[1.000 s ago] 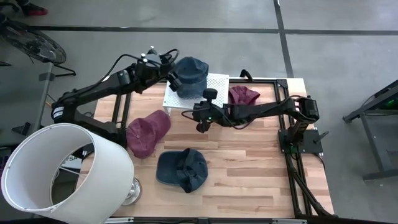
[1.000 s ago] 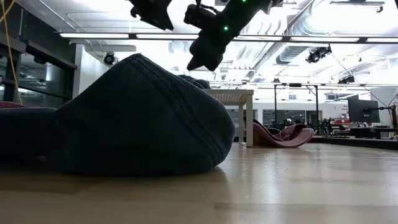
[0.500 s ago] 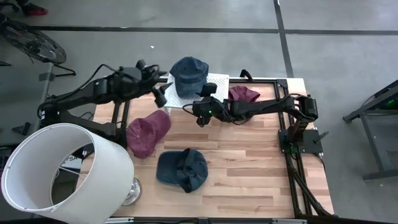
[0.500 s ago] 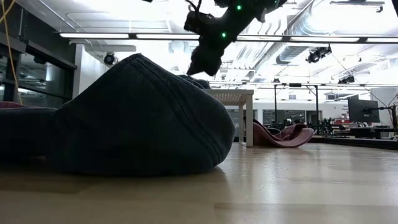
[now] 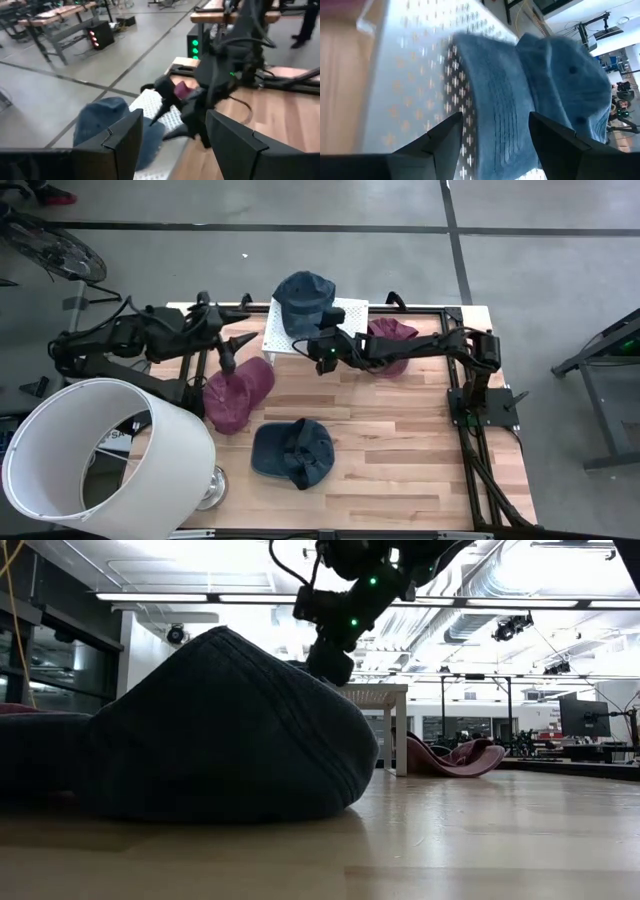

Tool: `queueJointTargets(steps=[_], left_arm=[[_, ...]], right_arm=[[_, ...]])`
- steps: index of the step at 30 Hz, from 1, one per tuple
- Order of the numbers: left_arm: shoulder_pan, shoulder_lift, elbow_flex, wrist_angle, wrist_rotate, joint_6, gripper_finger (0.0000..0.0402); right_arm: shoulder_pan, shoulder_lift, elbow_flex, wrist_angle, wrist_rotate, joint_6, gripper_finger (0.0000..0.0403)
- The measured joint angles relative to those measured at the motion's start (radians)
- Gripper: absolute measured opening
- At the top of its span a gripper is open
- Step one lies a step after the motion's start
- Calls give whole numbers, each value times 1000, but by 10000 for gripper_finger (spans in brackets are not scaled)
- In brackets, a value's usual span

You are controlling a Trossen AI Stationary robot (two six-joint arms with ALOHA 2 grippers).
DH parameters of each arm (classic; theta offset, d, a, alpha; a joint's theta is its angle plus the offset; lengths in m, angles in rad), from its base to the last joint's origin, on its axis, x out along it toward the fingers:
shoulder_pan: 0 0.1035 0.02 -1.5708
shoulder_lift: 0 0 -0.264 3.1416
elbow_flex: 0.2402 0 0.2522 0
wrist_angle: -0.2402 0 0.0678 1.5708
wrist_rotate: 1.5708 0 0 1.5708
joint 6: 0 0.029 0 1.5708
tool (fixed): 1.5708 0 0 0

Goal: Pick & Place hat
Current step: Put the top black cap on the shelf

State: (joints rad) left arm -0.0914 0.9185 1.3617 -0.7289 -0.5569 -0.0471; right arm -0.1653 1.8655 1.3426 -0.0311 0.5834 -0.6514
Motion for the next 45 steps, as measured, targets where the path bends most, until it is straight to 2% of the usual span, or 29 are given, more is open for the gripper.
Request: queueJointTargets(steps=[10,18,26,31,38,41,45], left_arm=[[-102,-19,0,-9,-3,-13,213],[-99,-19,0,-30,-4,-14,213],[-99,-19,0,-36,-4,-14,213],[-99,-19,0,-45,-4,-13,213],[-99,-19,0,-45,-5,-11,213],[-99,-19,0,-44,-5,-11,213],[-99,-19,0,-44,-5,-11,213]], right_arm=[[-26,0,-1,2,-19,-23,179],[-25,0,-1,2,-51,-29,101],[-17,-3,2,25,-27,-24,14],[14,-4,5,63,17,-47,10],[62,-5,89,26,110,-55,5],[74,-5,113,-17,184,14,5],[82,-5,114,-70,230,164,5]])
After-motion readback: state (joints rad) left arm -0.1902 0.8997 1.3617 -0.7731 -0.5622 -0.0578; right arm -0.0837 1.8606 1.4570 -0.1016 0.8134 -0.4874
